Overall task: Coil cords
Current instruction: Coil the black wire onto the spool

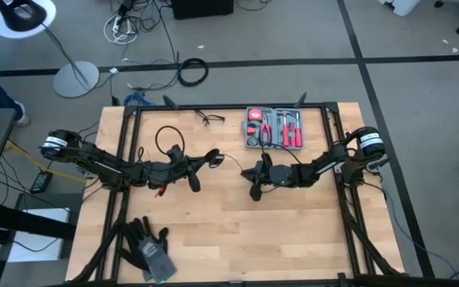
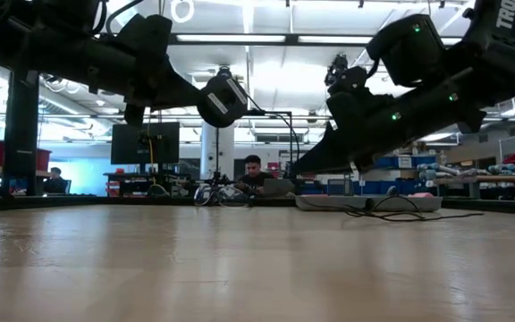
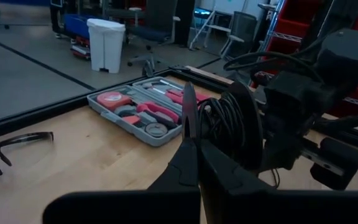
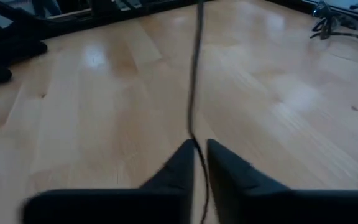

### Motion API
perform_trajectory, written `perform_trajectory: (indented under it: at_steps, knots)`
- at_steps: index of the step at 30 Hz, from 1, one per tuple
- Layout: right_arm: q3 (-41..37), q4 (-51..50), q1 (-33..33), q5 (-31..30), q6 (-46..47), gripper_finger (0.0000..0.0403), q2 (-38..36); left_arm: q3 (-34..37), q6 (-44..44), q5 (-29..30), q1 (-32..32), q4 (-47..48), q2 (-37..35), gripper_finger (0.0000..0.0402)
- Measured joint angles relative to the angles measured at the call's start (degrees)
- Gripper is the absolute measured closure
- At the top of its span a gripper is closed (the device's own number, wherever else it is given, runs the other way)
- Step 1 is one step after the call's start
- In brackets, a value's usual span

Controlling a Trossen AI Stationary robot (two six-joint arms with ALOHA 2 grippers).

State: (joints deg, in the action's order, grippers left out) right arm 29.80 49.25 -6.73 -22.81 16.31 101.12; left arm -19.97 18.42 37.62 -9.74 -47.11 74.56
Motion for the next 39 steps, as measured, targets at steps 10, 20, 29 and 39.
perform_trajectory:
  at_steps: [10,20,29,39]
  knots:
    - [8.3,-12.8,0.8,-1.5,-1.1,0.0401,0.6,0.0,0.0,0.0,0.0,-2.7,0.0,0.0401]
    - [27.9,-23.8,2.6,9.5,-3.0,0.0402,14.5,0.0,3.2,0.5,1.7,-4.1,0.1,0.0401]
    - [38.5,-30.9,1.5,15.6,-10.4,0.0403,17.9,0.0,4.4,4.8,3.0,1.6,1.0,0.0401]
    - [41.3,-38.2,3.2,19.0,-16.0,0.0403,13.9,-1.1,10.3,-2.5,2.9,1.5,9.0,0.0401]
